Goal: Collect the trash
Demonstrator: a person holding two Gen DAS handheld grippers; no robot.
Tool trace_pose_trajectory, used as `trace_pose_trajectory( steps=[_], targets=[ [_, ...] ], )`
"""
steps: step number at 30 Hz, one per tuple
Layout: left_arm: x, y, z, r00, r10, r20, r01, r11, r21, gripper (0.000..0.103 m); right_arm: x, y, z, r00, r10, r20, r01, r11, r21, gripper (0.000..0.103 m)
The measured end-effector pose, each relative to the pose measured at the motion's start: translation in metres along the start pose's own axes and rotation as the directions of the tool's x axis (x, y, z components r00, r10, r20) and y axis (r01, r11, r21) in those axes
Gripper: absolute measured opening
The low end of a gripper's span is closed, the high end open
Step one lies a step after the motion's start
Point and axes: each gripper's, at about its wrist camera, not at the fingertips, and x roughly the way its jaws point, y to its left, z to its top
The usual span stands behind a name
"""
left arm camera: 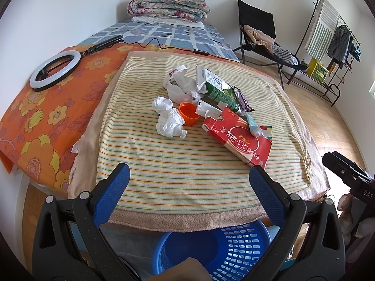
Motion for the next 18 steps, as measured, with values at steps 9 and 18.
trace_pose_trajectory(
  steps=[9, 18],
  targets=[
    [0.0, 0.0, 0.0004, 1.0, 0.0, -0.002, 0.0, 1.0, -0.001, 0.103, -0.0001, -0.0002, 0.0, 1.0, 0.0, 0.0, 0.0, 1.0, 0.001, 0.1],
    [0.0002, 0.0002, 0.0006, 1.0, 0.0, -0.003, 0.0, 1.0, 0.0, 0.103, 0.0015, -0.0005, -0.0023, 1.0, -0.002, -0.005, 0.002, 1.0, -0.001, 0.1]
  ],
)
